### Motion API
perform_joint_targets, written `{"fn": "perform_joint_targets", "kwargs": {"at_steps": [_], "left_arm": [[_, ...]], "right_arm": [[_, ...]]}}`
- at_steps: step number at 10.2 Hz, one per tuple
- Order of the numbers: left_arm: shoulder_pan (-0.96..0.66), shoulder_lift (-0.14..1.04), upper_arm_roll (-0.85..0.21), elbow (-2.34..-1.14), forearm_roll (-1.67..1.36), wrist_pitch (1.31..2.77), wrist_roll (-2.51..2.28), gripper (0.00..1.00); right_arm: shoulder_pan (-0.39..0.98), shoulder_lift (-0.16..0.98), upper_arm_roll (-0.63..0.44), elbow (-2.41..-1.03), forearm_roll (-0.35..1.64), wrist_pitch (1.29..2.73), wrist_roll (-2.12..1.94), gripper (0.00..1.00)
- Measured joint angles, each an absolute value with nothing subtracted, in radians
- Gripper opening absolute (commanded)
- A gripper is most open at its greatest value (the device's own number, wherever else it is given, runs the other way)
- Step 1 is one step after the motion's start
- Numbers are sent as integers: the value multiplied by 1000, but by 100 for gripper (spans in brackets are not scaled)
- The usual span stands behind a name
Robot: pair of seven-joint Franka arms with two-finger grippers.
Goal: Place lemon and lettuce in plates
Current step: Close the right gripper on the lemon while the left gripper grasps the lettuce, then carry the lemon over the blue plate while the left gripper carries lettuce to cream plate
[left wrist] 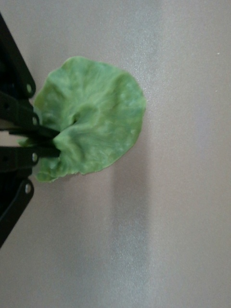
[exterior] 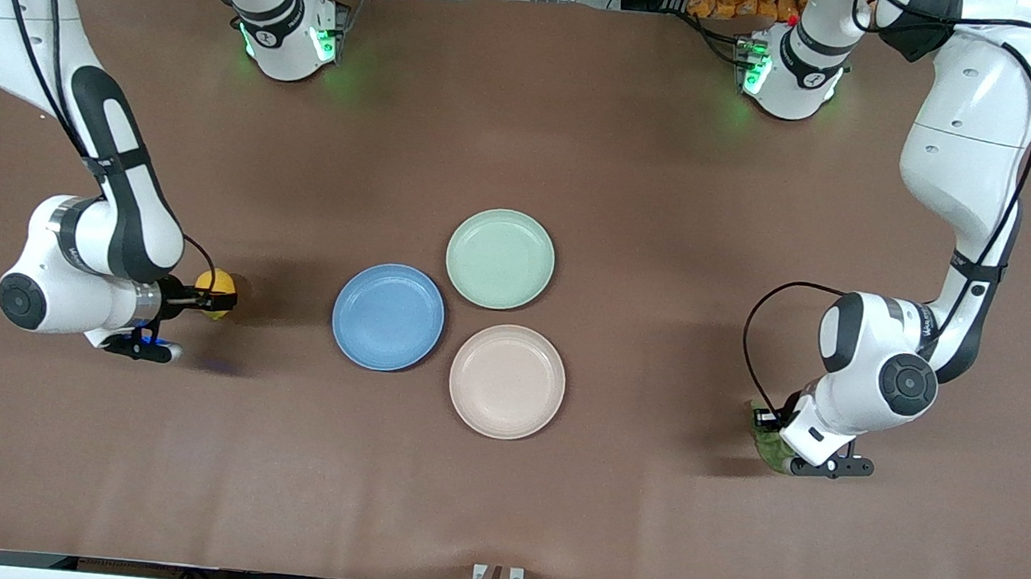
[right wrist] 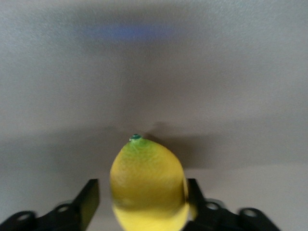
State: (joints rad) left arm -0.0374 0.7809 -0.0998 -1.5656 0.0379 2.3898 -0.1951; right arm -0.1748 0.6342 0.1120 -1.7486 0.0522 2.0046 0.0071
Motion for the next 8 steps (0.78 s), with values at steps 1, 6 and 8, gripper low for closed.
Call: {"fn": "perform_joint_targets", "kwargs": {"at_steps": [1,6,8], "left_arm": [[-42,778,-110,-1556,38,2387,-197,0],[-253,623,-223,-1514,37,2304,-516,0],[-384,614,-224,-1482,37,2305,-635,0]], "right_arm": [[-172,638,112,-1749,52,2005,4,27],[-161,607,125,-1622,70,1859,2,0],[-111,597,132,-1562,166,1815,35,0]]}}
